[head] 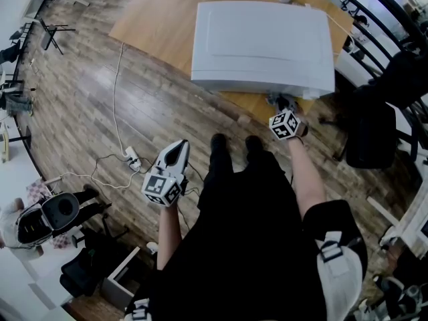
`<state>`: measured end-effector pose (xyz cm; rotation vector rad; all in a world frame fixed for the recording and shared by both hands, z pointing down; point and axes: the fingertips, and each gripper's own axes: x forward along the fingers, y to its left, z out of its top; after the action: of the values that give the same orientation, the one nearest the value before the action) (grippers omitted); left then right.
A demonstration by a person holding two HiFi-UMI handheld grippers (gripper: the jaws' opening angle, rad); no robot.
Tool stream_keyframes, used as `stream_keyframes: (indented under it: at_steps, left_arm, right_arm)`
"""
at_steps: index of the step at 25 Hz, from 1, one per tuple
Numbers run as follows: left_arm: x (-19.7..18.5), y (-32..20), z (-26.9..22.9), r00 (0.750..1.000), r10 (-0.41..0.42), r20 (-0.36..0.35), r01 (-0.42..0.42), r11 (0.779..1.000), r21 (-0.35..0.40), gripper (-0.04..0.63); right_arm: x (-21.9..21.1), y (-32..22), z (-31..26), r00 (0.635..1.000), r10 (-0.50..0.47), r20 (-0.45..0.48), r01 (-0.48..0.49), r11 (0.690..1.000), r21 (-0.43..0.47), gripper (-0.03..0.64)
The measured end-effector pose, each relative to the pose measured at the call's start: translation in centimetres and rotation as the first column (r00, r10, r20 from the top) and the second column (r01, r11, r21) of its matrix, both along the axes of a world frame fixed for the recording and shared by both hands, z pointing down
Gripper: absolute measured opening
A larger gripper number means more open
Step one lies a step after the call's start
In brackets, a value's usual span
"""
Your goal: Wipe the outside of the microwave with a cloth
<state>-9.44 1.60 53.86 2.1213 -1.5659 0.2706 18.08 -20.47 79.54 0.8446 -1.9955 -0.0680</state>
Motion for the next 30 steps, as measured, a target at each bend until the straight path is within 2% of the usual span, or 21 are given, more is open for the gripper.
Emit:
stream_keyframes:
  at_steps: [14, 30]
  left_arm:
    - [-0.8, 3.0, 0.8, 0.995, -0.095, -0.016, 0.095, 0.995, 0.001, 0.003]
    - [-6.3, 4.7, 0.8, 0.996, -0.087, -0.030, 0.087, 0.996, -0.011, 0.003]
  right_arm:
    - [-5.8, 1.0, -0.1, 0.995, -0.090, 0.042, 0.091, 0.996, -0.014, 0.034]
    - [-13.5, 2.0, -0.4, 0.994, -0.085, 0.062, 0.087, 0.996, -0.026, 0.034]
